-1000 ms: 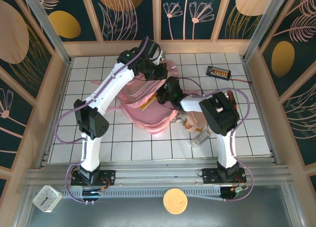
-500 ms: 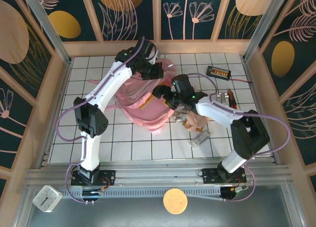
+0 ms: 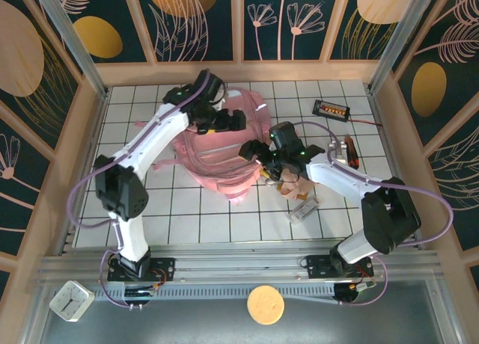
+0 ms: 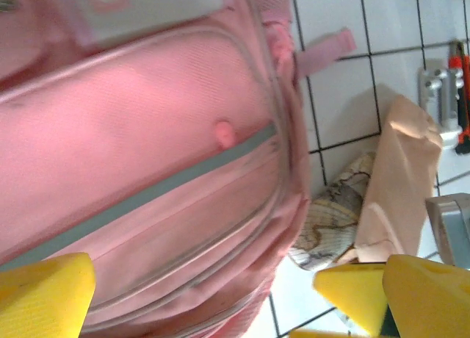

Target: Pack books, pencil case, and school supplies into a backpack

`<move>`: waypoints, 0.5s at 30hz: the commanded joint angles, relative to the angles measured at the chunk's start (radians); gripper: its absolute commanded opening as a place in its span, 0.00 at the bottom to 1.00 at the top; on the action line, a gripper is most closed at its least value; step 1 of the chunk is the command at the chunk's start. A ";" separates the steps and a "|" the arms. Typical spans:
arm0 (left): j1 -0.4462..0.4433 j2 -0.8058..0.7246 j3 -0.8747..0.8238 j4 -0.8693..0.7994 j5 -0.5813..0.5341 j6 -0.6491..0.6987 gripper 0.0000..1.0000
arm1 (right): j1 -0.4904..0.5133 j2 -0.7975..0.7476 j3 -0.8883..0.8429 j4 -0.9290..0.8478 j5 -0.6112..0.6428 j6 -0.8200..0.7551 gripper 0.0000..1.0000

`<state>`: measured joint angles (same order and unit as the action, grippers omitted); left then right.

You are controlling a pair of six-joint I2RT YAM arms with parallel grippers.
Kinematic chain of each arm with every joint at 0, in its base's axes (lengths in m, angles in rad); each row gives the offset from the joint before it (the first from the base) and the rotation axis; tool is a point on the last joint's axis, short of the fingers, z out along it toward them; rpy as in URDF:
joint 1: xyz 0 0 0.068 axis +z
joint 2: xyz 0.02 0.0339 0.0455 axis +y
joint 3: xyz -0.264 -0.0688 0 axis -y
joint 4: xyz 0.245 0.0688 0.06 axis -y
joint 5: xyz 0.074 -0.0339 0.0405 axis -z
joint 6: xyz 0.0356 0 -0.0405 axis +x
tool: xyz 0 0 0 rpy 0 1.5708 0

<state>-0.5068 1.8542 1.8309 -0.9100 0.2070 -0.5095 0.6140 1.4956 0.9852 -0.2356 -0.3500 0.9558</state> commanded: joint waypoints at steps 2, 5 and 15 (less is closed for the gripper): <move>0.158 -0.134 -0.157 0.080 -0.111 -0.016 0.99 | -0.007 0.078 0.020 -0.051 -0.065 -0.012 0.98; 0.259 -0.184 -0.262 0.125 -0.181 0.001 0.99 | 0.001 0.152 0.068 -0.059 -0.093 -0.034 0.97; 0.392 0.010 -0.332 0.323 -0.140 0.070 0.99 | -0.009 0.258 0.146 -0.057 -0.130 -0.051 0.93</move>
<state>-0.1265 1.8236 1.4673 -0.6640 0.0444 -0.4828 0.6109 1.7355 1.0969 -0.2874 -0.4500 0.9218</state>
